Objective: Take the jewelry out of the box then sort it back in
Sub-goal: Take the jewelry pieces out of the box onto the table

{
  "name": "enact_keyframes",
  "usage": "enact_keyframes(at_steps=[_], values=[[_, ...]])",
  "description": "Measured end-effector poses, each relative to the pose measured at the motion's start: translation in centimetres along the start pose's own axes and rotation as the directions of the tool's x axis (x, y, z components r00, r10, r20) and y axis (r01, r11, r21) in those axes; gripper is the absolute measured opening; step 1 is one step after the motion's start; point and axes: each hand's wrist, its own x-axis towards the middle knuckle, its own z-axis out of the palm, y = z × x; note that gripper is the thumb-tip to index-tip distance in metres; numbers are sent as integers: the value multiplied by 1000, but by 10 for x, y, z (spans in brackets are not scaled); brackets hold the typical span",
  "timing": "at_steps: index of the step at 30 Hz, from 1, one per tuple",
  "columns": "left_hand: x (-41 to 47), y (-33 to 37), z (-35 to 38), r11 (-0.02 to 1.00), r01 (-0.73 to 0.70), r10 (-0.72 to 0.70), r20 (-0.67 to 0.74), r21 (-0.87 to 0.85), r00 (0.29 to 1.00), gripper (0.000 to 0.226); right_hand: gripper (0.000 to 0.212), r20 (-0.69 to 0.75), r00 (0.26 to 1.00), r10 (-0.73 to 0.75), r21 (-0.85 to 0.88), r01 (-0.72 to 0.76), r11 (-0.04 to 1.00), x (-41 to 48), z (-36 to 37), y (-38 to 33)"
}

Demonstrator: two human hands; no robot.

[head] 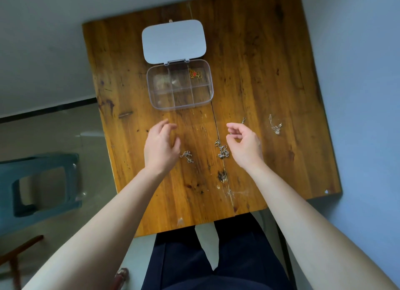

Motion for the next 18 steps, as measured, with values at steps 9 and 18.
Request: enact_keyframes(at_steps=[9,18], values=[[82,-18,-24,903,-265,229,144,338,963,49,30,-3,919,-395,-192,387,902,64,15,-69],[83,-30,-10,910,-261,220,161,322,962,42,23,179,905,-386,-649,404,645,135,57,-124]])
